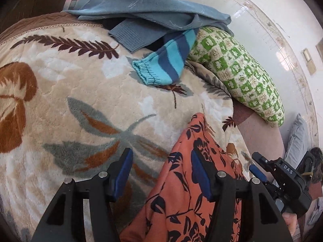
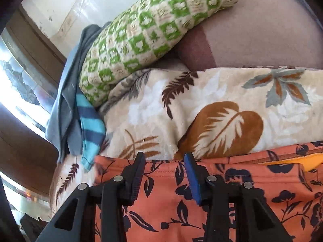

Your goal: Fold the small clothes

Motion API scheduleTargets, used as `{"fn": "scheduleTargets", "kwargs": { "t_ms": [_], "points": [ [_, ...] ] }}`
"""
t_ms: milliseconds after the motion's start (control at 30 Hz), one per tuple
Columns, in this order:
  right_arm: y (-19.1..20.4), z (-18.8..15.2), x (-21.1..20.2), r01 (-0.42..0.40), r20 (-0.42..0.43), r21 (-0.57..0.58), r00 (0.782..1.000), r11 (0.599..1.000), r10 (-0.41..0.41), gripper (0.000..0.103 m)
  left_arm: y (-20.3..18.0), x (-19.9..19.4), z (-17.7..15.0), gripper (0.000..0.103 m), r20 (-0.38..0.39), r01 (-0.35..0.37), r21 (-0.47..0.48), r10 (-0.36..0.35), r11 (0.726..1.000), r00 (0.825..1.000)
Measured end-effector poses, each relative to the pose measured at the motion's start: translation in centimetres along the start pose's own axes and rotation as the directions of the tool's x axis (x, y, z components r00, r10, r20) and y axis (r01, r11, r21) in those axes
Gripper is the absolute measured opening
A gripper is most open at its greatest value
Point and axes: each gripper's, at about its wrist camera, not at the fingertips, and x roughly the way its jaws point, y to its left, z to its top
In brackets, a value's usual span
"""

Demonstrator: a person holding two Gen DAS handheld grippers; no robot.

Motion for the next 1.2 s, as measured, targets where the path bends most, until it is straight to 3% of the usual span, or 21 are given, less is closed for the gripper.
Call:
{"fn": "scheduleTargets", "kwargs": {
  "t_ms": [133, 233, 333, 500, 600, 733, 800, 1000, 1067, 1133, 1200],
  "points": [
    [-2.2, -2.5, -3.7, 0.062, -0.017, -0.034, 0.998, 0.998, -0.062, 0.044, -2.8, 0.3, -1.4, 0.061, -0.044, 0.019, 0.125, -0.013, 0.992, 0.999],
    [-5.2, -5.5, -7.9, 0.113, -0.015, -0.031, 0.993, 0.993, -0.114, 0.044, -4.9, 1.1, -3.0, 0.063, -0.063, -0.096, 0.278, 0.118, 0.956, 0.991],
    [-8.1, -9.0, -11.3, 0.192, -0.027, -0.049, 0.981, 0.980, -0.193, 0.044, -4.9, 2.4, -4.2, 0.063, -0.096, -0.194, 0.323, 0.236, 0.926, 0.967],
    [-12.5, -15.1, -14.5, 0.327, -0.038, -0.056, 0.943, 0.943, -0.330, 0.050, -5.0, 2.2, -5.1, 0.071, -0.045, -0.268, 0.393, 0.309, 0.880, 0.950],
    [-14.8, -17.7, -16.3, 0.251, 0.038, -0.047, 0.968, 0.967, -0.250, 0.051, -4.3, 2.2, -4.7, 0.078, -0.040, -0.285, 0.394, 0.325, 0.874, 0.945],
    [-16.1, -15.9, -16.9, 0.210, -0.059, 0.005, 0.976, 0.978, -0.209, 0.051, -4.5, 1.5, -5.0, 0.078, 0.010, -0.328, 0.416, 0.357, 0.848, 0.934],
    [-17.3, -15.7, -17.6, 0.151, -0.068, 0.056, 0.987, 0.987, -0.147, 0.049, -4.6, 0.6, -5.3, 0.077, 0.028, -0.346, 0.416, 0.368, 0.841, 0.929],
    [-20.0, -14.5, -19.5, 0.065, 0.017, 0.170, 0.997, 0.983, -0.069, 0.049, -6.7, -1.9, -6.8, 0.077, -0.005, -0.236, 0.424, 0.263, 0.874, 0.965],
    [-20.3, -14.5, -18.6, 0.085, -0.012, 0.175, 0.996, 0.981, -0.084, 0.049, -7.5, -0.7, -8.2, 0.077, -0.010, -0.269, 0.471, 0.311, 0.840, 0.950],
    [-20.4, -14.5, -18.1, 0.093, -0.023, 0.168, 0.996, 0.981, -0.090, 0.049, -7.4, 1.1, -9.7, 0.078, -0.010, -0.342, 0.523, 0.407, 0.781, 0.914],
    [-20.6, -14.4, -18.0, 0.082, -0.021, 0.176, 0.997, 0.981, -0.080, 0.049, -7.4, 1.4, -10.3, 0.087, 0.042, -0.395, 0.523, 0.441, 0.755, 0.897]
  ]
}}
